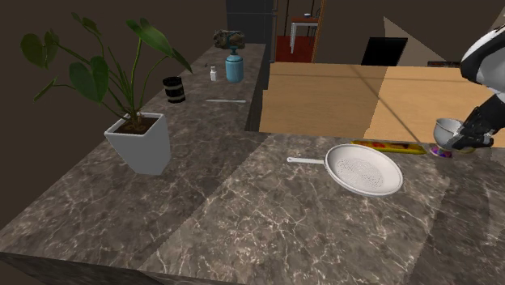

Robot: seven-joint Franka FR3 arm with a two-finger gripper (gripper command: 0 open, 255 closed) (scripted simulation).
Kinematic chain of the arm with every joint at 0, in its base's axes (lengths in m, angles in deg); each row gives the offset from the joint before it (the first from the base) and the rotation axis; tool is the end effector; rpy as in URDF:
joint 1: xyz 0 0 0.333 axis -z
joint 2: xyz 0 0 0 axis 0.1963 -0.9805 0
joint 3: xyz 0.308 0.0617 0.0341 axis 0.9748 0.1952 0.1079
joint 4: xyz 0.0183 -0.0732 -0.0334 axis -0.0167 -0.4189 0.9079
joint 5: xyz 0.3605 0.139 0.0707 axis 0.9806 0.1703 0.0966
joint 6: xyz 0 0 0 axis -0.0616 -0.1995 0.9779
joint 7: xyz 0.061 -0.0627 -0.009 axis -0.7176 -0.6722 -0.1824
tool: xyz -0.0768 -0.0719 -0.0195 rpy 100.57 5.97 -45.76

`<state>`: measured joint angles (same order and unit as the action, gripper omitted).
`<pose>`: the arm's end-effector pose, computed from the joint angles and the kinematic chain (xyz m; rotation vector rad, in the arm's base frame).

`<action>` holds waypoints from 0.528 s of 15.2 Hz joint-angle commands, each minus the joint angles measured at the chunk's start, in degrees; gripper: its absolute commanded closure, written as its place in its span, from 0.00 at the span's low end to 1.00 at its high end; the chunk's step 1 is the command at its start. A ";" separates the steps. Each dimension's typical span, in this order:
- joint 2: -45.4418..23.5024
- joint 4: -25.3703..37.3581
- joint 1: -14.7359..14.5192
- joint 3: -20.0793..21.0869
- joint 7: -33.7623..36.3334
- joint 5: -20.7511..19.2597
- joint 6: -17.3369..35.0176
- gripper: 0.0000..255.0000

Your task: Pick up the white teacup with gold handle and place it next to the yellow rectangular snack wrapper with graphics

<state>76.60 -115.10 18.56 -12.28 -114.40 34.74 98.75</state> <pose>0.0692 -0.5761 0.4547 2.8224 0.4393 0.1958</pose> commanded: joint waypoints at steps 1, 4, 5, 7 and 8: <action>-1.77 -0.58 2.24 1.92 -1.94 2.72 0.81 1.00; -3.69 -1.63 4.76 4.33 -4.20 5.78 2.20 1.00; -4.31 -1.95 5.56 5.12 -4.95 6.79 2.65 1.00; -5.50 -2.55 7.13 6.70 -6.40 8.76 3.55 1.00; -6.10 -2.83 7.90 7.49 -7.12 9.73 3.99 1.00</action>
<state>71.28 -117.86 25.34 -5.75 -120.57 43.24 102.46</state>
